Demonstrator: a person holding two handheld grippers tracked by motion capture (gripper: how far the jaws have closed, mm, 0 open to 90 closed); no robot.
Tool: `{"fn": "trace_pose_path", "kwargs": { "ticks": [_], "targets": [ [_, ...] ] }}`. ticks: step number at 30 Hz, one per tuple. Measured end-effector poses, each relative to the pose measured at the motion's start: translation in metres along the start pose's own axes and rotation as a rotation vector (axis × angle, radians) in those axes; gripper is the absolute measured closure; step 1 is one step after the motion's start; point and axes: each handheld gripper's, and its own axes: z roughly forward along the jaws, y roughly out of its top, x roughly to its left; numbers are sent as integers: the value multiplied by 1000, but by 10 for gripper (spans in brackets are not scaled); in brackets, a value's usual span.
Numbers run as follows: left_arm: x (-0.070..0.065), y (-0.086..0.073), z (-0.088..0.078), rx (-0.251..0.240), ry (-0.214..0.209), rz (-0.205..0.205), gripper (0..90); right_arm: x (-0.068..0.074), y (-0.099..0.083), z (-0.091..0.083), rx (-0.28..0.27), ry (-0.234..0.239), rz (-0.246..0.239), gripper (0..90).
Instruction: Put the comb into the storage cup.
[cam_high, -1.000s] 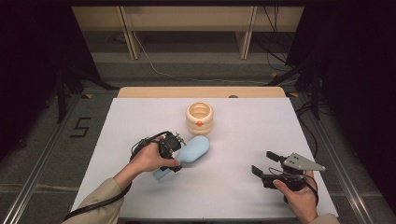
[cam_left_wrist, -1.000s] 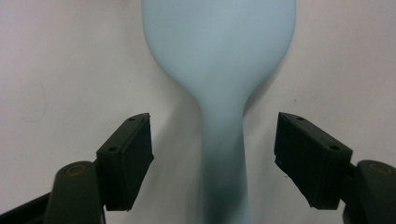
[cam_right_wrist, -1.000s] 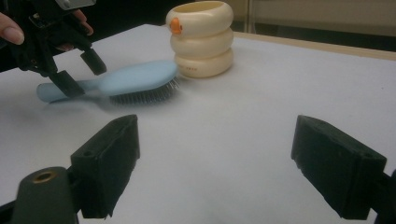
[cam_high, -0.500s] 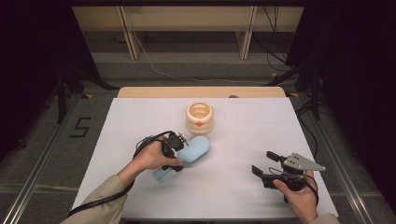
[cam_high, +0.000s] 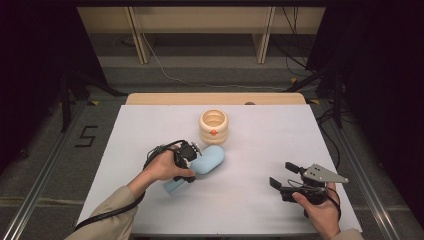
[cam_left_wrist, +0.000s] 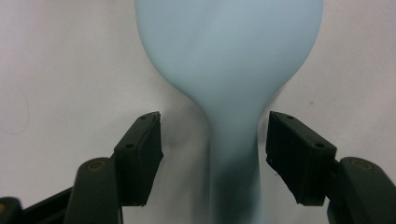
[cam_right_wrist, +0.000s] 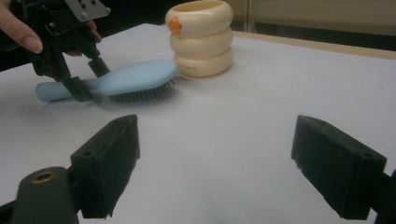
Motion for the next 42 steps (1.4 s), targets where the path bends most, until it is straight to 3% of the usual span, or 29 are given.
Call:
{"fn": "trace_pose_path", "kwargs": {
  "ticks": [42],
  "targets": [
    [3, 9, 4, 49, -12, 18, 478, 0, -1, 0, 9, -1, 1, 161]
  ]
}}
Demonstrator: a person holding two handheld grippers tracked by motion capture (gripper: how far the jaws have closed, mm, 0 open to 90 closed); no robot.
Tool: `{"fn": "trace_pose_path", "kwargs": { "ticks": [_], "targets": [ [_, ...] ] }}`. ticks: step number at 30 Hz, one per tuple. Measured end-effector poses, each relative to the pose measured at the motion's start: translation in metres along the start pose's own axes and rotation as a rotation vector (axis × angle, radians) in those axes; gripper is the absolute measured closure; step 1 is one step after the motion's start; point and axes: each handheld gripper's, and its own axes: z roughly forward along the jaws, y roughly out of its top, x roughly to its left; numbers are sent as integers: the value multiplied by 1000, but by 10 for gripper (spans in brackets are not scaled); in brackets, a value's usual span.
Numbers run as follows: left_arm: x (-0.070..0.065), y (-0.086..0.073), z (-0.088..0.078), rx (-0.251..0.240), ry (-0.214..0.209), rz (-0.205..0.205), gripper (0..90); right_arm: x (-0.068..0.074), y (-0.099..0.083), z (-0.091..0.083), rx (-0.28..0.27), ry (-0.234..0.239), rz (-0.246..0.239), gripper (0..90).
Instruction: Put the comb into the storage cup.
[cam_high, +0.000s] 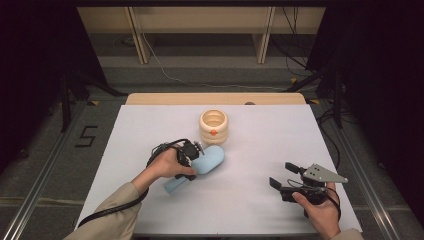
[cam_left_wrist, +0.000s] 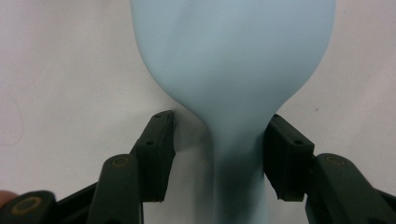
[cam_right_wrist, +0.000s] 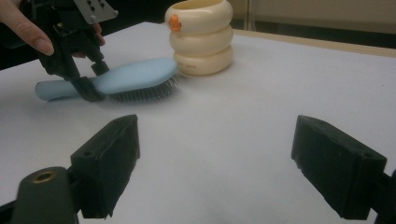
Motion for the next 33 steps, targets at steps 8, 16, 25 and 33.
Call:
{"fn": "trace_pose_path", "kwargs": {
  "ticks": [8, 16, 25, 33],
  "targets": [
    [0, 2, 0, 11, 3, -2, 497, 0, 0, 0, -2, 0, 1, 161],
    [-1, 3, 0, 22, -1, -3, 531, 0, 0, 0, 0, 2, 3, 161],
    [-1, 4, -1, 27, -6, -14, 562, 0, 0, 0, -2, 2, 5, 161],
    [-3, 3, -1, 18, -12, -18, 635, 0, 0, 0, -3, 1, 1, 161]
  ]
}}
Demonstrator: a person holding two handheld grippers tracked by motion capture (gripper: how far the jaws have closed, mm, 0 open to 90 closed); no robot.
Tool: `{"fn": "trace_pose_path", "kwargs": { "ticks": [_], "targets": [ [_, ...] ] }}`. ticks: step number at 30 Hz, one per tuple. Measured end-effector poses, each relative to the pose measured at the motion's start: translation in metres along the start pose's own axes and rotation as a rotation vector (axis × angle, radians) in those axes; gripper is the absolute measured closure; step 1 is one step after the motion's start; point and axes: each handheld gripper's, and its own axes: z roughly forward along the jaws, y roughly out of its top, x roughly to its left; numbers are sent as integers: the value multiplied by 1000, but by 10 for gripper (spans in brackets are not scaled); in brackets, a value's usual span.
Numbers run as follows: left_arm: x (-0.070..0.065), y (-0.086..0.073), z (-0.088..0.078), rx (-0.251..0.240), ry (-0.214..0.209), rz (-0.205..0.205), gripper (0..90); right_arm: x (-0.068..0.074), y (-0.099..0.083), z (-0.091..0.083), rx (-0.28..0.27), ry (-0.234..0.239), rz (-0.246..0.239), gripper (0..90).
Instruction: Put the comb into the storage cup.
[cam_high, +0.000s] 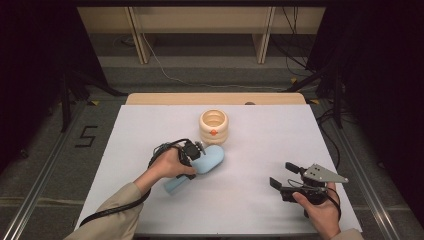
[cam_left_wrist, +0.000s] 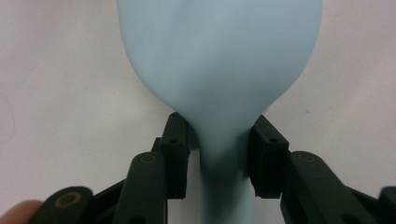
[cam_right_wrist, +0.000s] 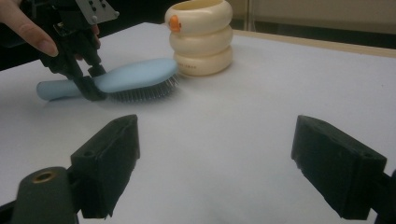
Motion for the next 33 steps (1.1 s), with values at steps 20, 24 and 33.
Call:
{"fn": "trace_pose_path", "kwargs": {
  "ticks": [20, 24, 33],
  "targets": [
    [-3, -1, 0, 3, 14, -1, 682, 0, 0, 0, 4, -1, 2, 161],
    [-3, -1, 0, 3, 17, 0, 685, 0, 0, 0, 5, -1, 2, 161],
    [-4, -3, 0, -15, 27, 5, 690, 0, 0, 0, 4, 0, 1, 161]
  ]
}}
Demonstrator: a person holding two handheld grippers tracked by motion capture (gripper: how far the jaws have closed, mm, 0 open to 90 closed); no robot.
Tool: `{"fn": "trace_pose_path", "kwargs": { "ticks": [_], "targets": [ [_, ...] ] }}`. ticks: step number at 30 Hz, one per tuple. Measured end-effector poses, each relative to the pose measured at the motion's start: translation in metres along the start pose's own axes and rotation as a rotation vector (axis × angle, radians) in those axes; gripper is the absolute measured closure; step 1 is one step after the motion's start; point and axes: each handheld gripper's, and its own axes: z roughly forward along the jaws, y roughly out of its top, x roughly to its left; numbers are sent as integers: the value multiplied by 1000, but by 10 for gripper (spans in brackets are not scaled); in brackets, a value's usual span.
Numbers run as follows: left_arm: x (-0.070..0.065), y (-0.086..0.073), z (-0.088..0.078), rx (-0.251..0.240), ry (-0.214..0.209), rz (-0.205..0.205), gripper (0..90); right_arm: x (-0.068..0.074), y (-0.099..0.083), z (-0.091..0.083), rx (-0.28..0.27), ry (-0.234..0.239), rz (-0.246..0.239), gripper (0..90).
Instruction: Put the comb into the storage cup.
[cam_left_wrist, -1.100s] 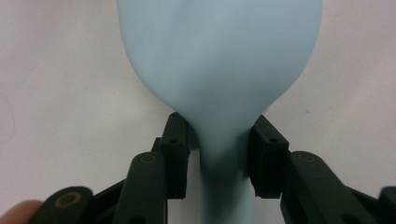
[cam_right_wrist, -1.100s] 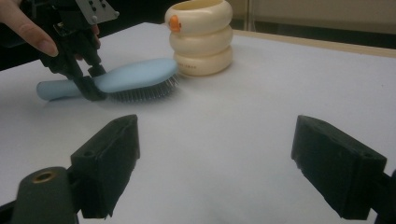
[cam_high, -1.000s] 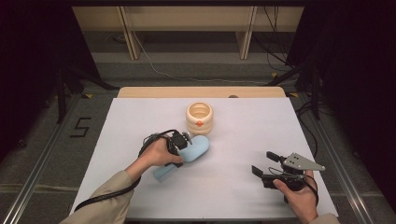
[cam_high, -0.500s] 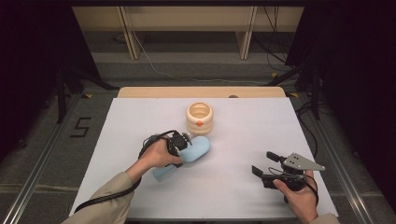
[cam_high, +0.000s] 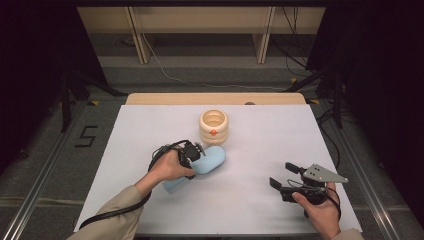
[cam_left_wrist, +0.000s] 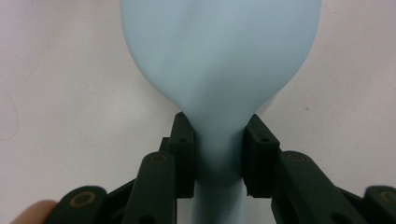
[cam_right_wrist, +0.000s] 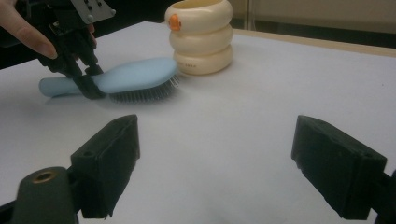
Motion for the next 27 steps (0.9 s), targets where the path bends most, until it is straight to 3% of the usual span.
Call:
{"fn": "trace_pose_path", "kwargs": {
  "ticks": [9, 27],
  "targets": [
    [-2, -2, -1, -16, 21, 22, 692, 0, 0, 0, 1, -1, 0, 161],
    [-7, -9, -11, -128, 43, 9, 694, 0, 0, 0, -1, -2, -2, 161]
  ]
}}
